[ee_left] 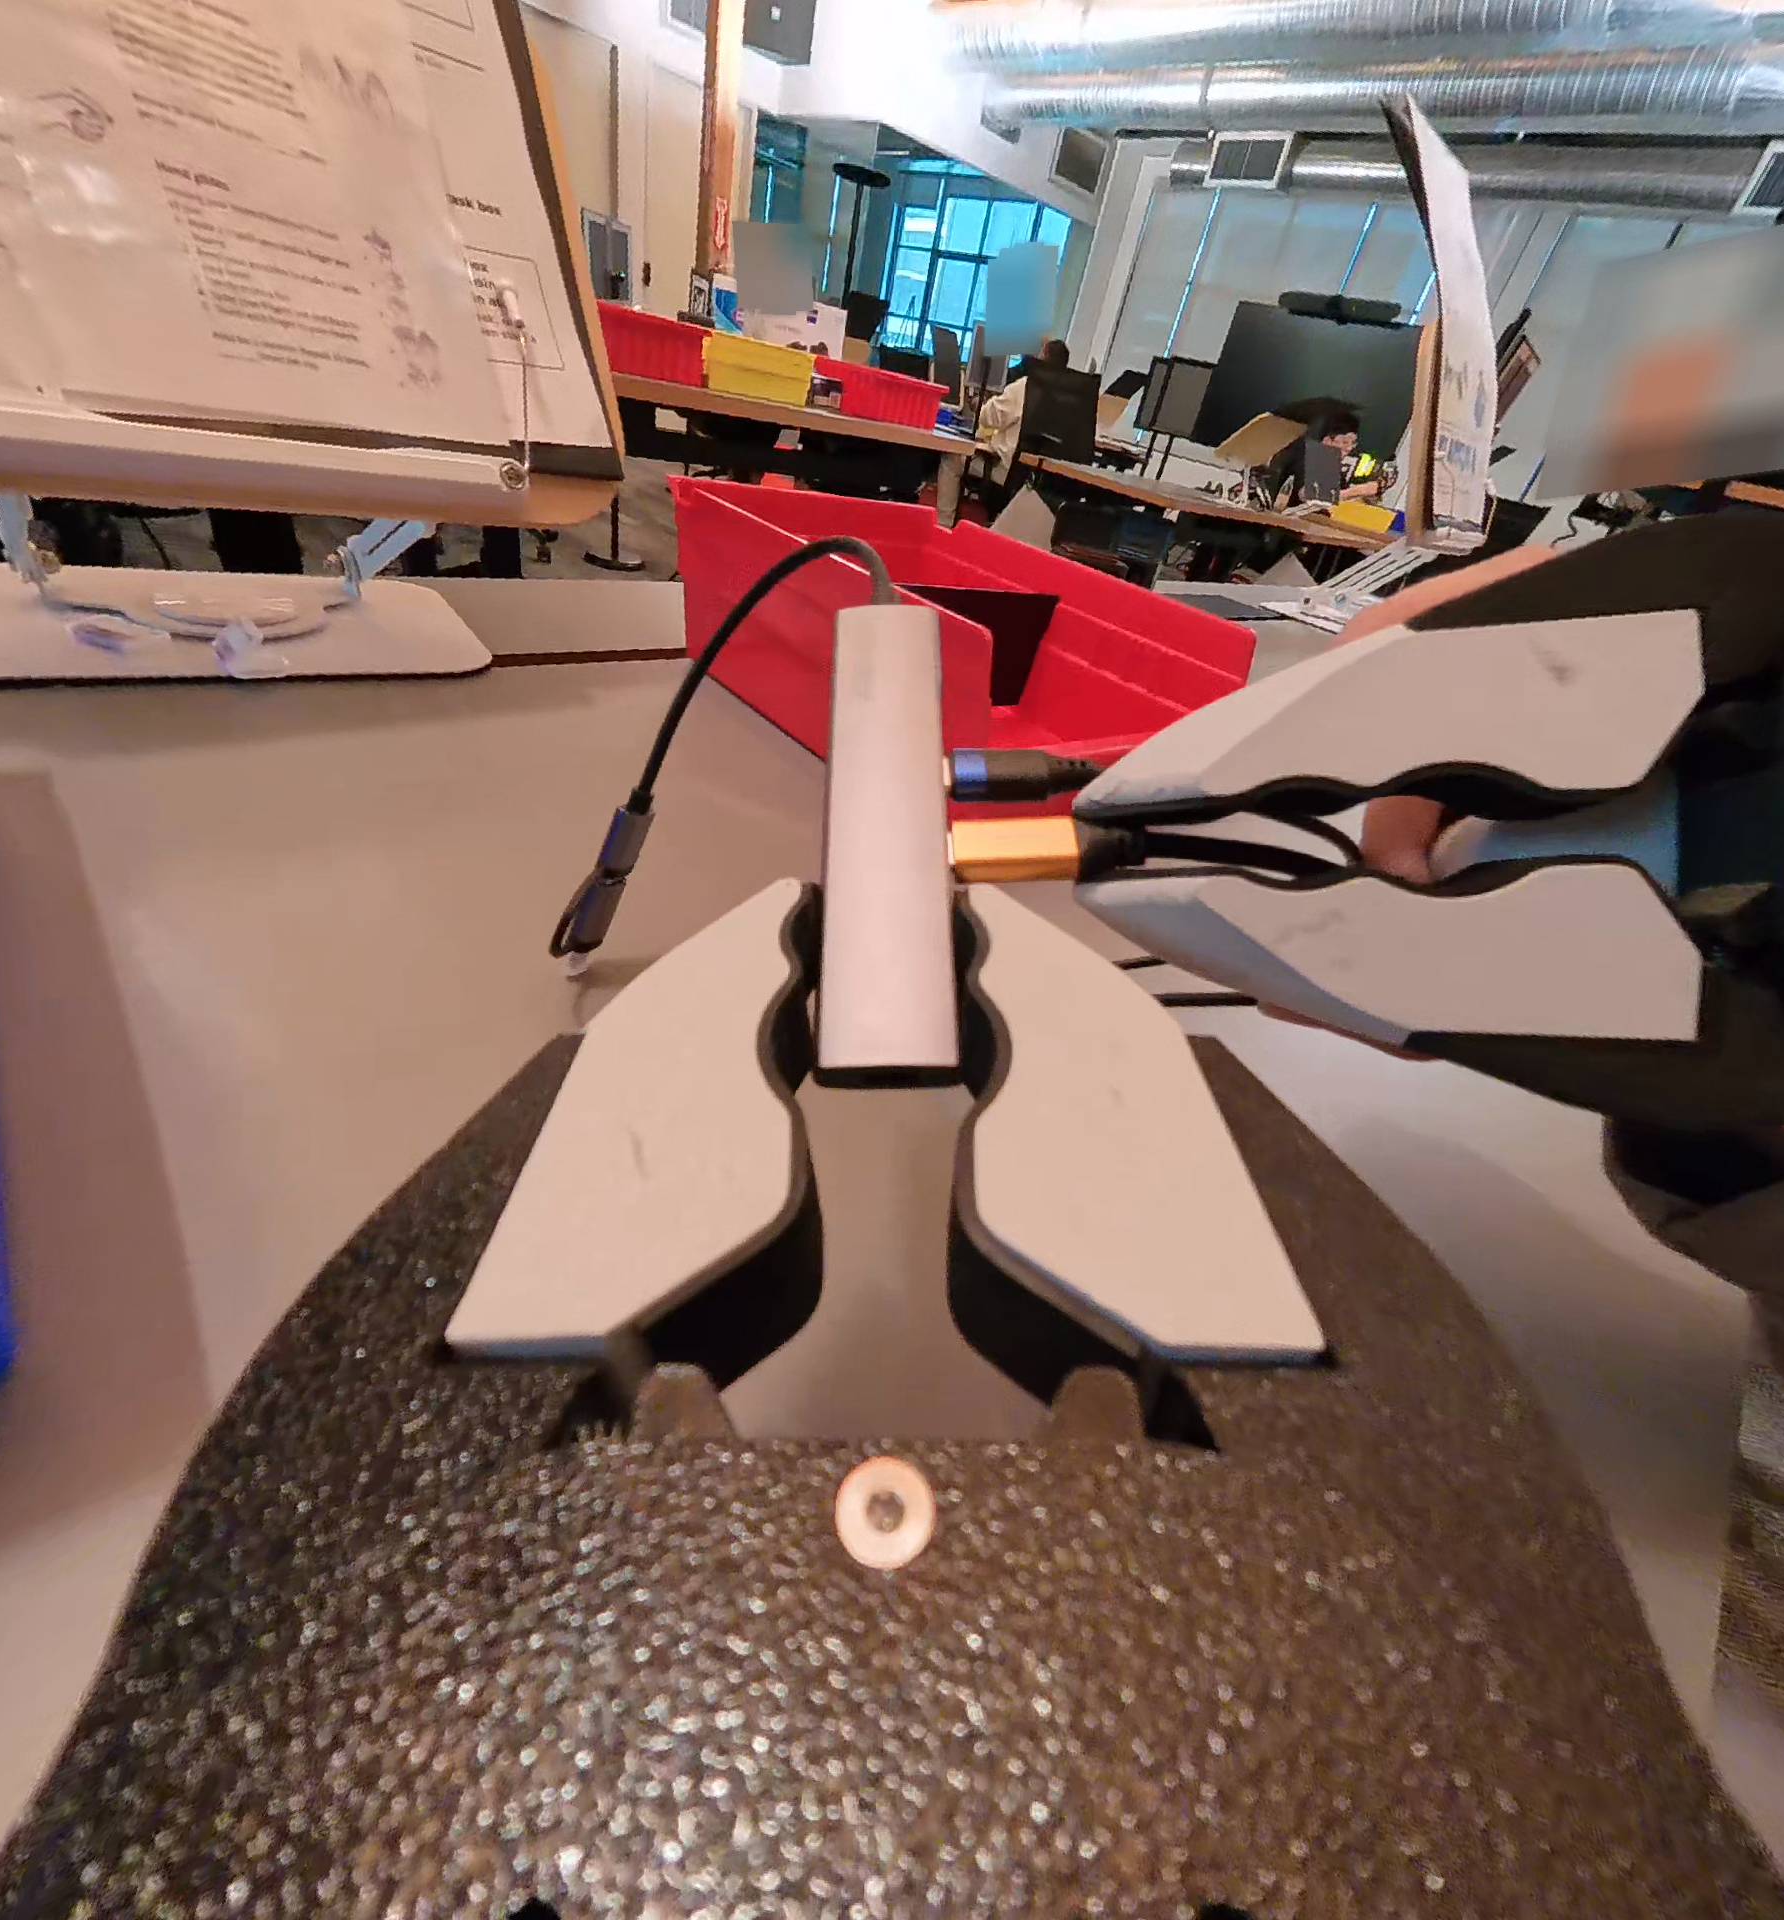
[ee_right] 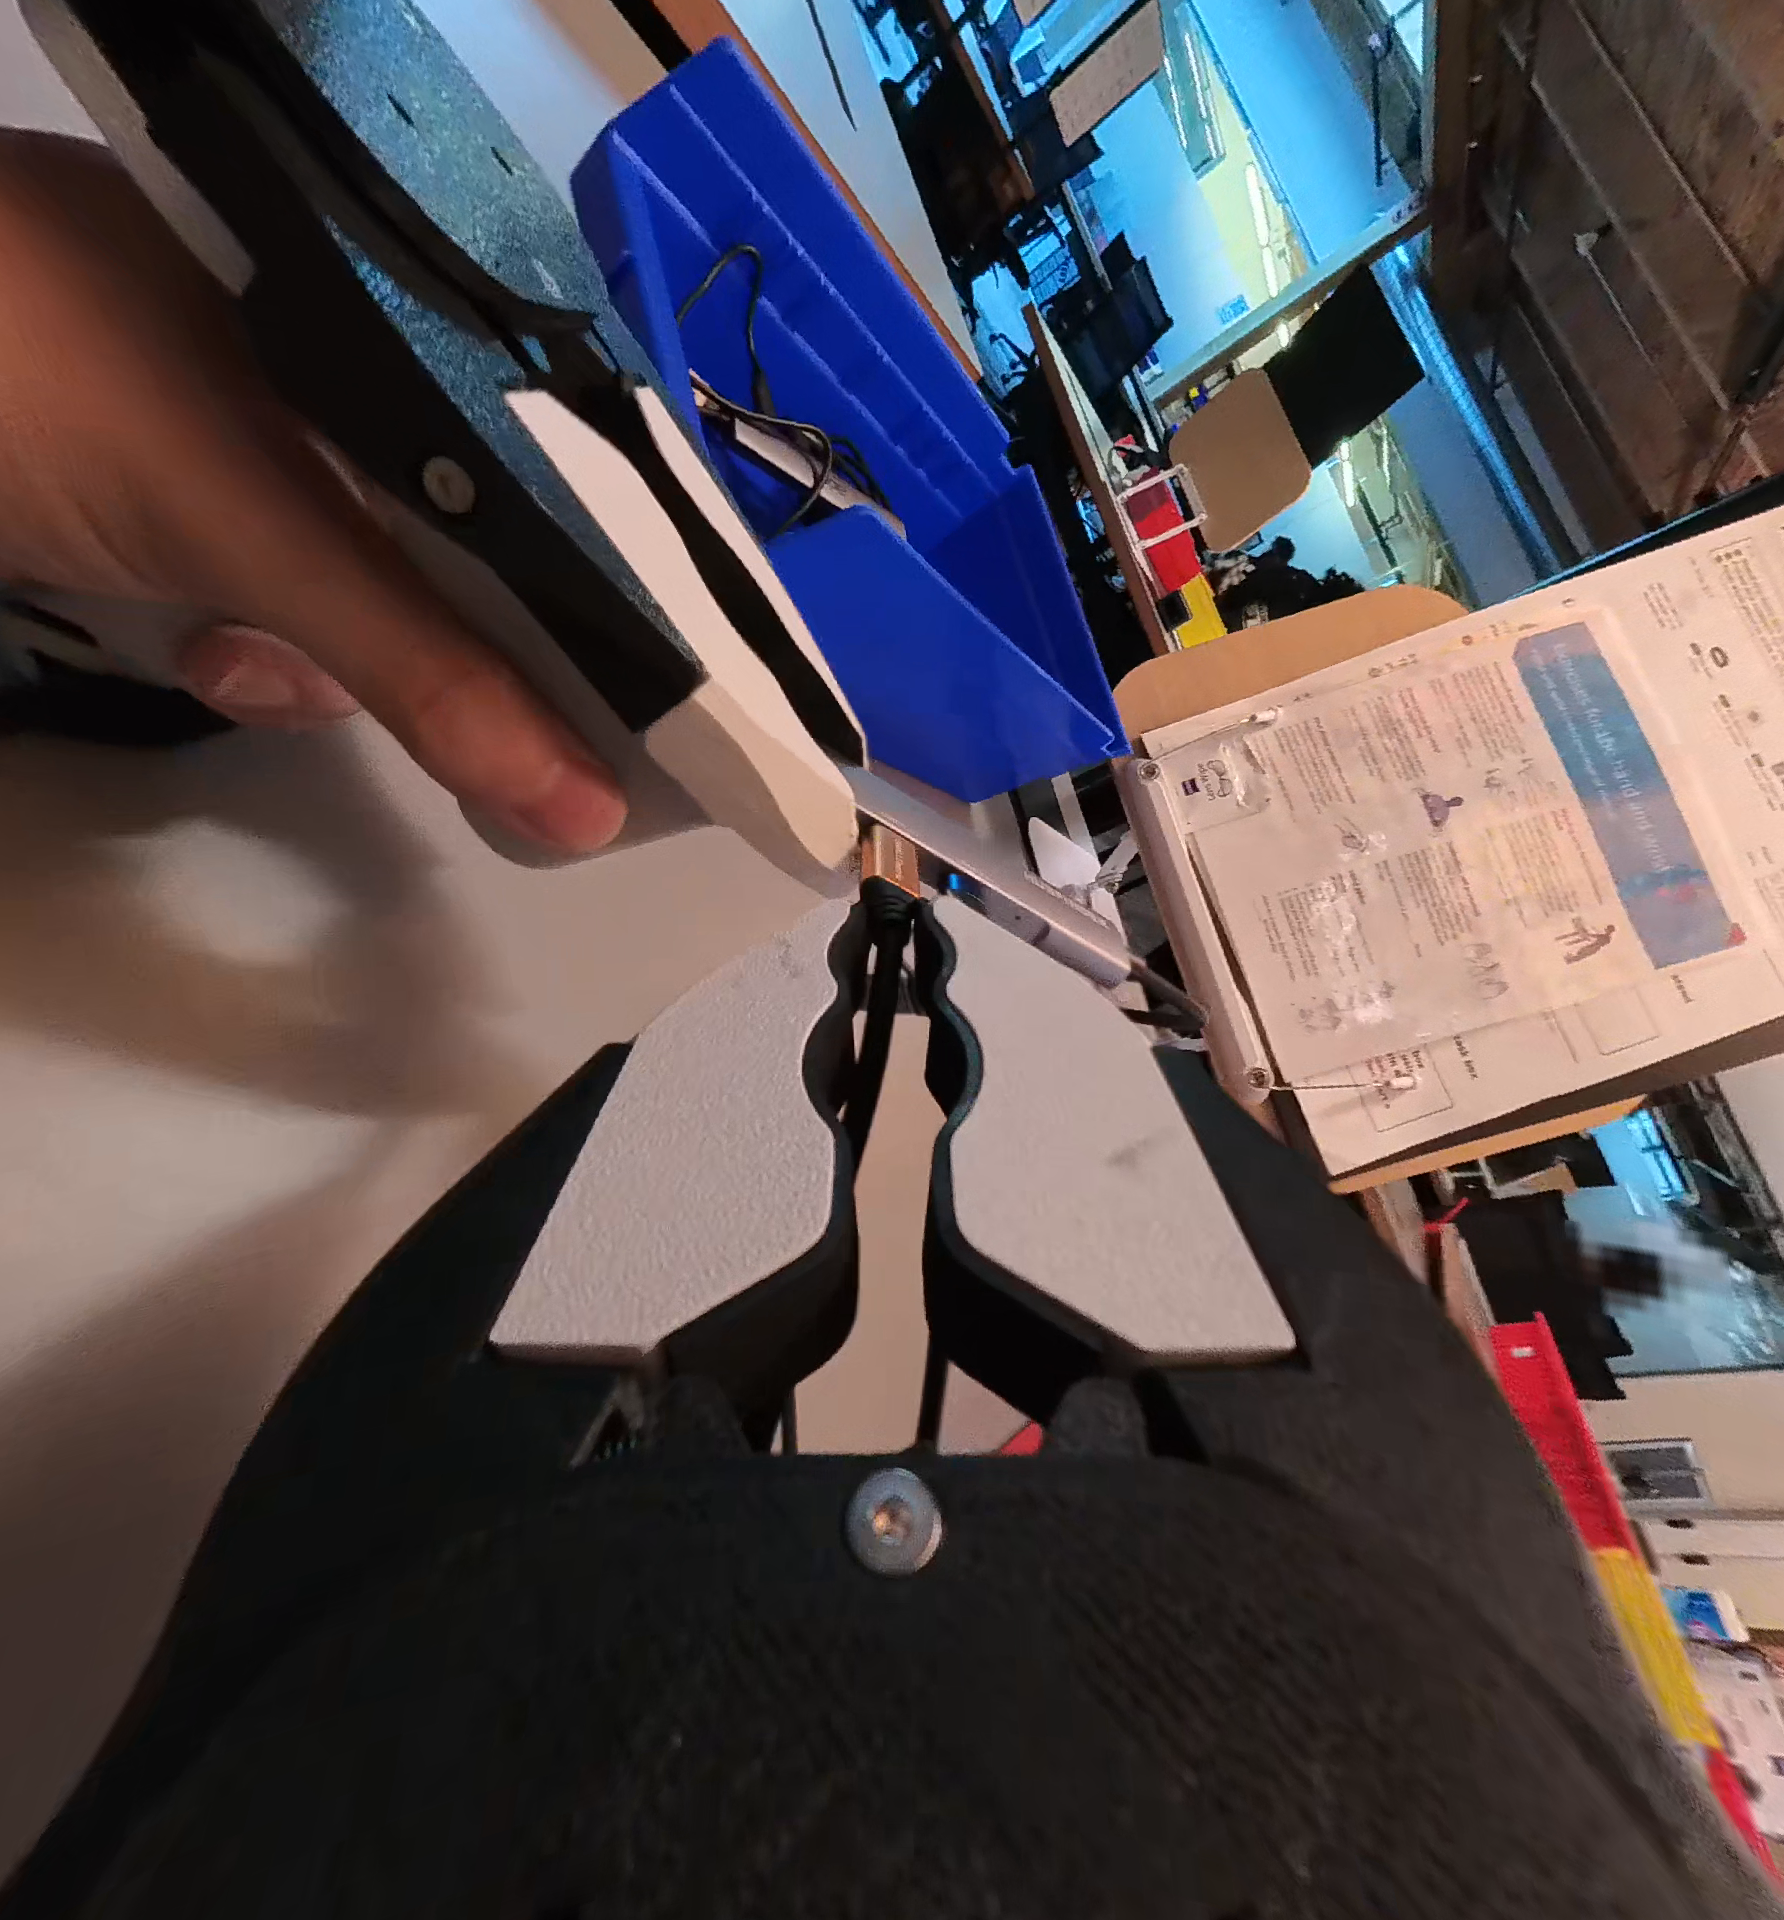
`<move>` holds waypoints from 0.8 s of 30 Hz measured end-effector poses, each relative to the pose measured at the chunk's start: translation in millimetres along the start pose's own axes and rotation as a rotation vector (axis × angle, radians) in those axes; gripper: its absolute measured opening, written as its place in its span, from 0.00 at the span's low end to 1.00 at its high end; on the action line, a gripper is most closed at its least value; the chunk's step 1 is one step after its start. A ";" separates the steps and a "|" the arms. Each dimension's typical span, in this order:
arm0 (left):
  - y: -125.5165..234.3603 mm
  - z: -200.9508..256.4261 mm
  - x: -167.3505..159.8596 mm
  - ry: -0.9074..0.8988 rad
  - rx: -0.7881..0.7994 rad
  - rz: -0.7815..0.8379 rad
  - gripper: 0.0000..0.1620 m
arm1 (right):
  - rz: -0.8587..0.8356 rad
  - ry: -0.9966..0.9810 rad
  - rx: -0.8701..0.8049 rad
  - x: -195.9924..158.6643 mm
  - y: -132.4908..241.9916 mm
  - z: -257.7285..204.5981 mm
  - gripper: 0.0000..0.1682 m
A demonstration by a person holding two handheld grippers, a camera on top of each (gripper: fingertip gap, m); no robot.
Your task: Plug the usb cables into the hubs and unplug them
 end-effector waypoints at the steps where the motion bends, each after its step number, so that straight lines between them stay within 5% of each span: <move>1: 0.2 -1.1 -0.2 -0.017 0.014 -0.002 0.14 | -0.003 -0.021 0.009 -0.6 -0.8 -1.0 0.05; 8: -1.6 -11.6 -0.7 -0.089 0.130 -0.010 0.14 | -0.036 -0.413 0.012 -8.1 -11.6 -5.0 0.07; 15: -2.6 -13.0 -1.5 -0.120 0.170 -0.013 0.14 | -0.018 -0.496 -0.025 -11.0 -13.1 -7.5 0.06; 24: -4.2 -8.2 -4.7 -0.224 0.217 -0.016 0.14 | 0.024 -0.861 0.012 -14.0 -5.1 -13.3 0.04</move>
Point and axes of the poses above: each gripper's, where its closed fingertips meet, y back along the fingers, x out of its top, z = x × y across the jaws, the point moved 1 cm from there along y, back along the fingers, and after that the axes turned 12 degrees about y, right-handed, at the moved point
